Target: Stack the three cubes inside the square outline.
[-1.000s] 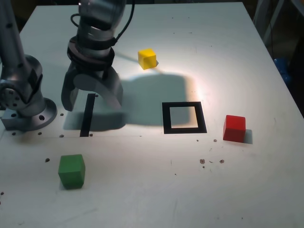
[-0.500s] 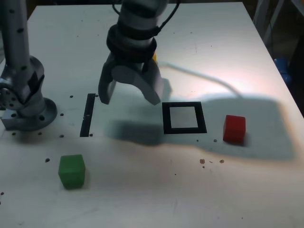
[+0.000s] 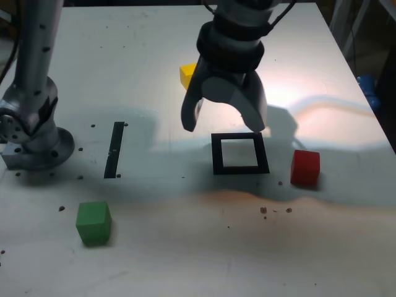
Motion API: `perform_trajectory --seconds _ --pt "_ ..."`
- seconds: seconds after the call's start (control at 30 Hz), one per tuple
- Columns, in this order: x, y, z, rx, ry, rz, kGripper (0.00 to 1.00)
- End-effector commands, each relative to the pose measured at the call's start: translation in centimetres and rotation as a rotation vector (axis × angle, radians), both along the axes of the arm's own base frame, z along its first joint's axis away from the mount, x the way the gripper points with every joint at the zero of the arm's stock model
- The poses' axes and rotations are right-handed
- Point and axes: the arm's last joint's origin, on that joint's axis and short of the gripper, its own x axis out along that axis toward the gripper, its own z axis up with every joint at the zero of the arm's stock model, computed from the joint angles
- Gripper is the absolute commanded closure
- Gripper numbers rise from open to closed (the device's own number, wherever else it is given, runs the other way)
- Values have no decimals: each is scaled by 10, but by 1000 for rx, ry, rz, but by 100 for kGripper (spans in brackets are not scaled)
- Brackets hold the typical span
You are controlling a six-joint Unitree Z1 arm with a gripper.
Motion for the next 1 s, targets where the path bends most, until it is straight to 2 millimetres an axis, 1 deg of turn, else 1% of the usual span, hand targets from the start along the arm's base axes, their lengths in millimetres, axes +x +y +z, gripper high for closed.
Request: perform_trajectory --seconds 0.0,0.23,0.5,0.7,0.97 --pt "13 -3 -4 0 0 -13 1" --pt "44 -8 -12 -5 -29 -35 1" --pt "69 -12 -25 -10 -46 -43 2" --pt "85 -15 -35 -13 -57 -42 3" --pt "98 -17 -45 -14 -64 -42 4"
